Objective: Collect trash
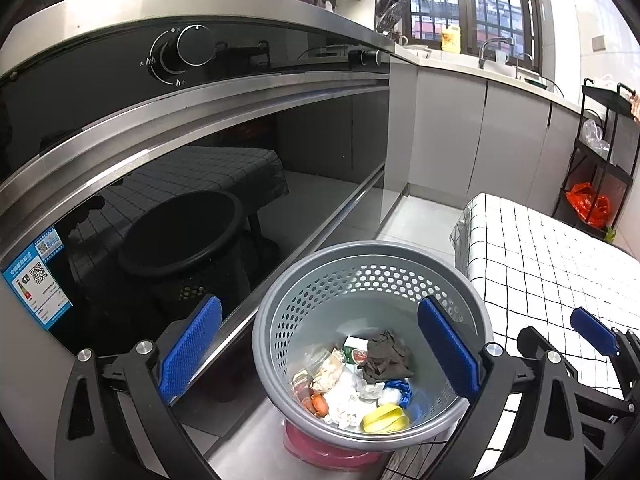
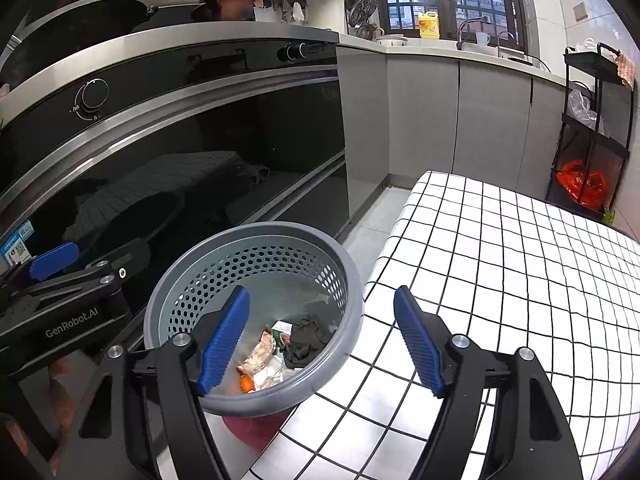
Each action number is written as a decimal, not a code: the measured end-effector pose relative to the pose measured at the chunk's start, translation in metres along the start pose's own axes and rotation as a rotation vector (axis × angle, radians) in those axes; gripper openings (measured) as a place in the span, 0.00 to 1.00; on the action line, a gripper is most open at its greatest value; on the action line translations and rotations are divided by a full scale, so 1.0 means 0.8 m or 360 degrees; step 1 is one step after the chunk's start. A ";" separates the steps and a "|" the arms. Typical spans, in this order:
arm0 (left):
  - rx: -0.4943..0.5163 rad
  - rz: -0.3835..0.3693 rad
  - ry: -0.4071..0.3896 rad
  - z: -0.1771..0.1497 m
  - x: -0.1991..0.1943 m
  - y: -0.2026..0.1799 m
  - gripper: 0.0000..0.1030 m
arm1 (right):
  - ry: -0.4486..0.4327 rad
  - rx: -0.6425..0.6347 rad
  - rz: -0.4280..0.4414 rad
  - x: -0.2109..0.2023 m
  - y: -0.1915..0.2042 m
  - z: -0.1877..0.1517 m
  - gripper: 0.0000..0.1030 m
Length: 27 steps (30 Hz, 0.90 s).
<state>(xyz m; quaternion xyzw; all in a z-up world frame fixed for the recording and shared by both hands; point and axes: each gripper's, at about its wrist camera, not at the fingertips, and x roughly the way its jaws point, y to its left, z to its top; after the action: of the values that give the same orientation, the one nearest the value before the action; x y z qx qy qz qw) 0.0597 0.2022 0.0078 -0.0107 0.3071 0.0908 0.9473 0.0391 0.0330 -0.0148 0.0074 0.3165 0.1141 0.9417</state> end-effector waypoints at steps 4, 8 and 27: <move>-0.0010 -0.0004 0.0000 0.001 0.000 0.002 0.94 | -0.0005 0.0012 -0.0012 -0.001 -0.001 0.000 0.74; -0.0006 -0.0005 0.0007 0.001 0.001 0.001 0.94 | -0.0013 0.0024 -0.0018 -0.002 -0.002 0.000 0.74; 0.0003 0.0002 -0.0007 0.000 -0.003 -0.002 0.94 | -0.0005 0.0035 -0.0037 0.000 0.001 -0.002 0.74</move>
<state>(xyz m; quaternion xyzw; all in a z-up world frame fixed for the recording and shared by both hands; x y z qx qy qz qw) 0.0581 0.2000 0.0090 -0.0094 0.3050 0.0912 0.9479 0.0378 0.0336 -0.0162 0.0143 0.3163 0.0996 0.9433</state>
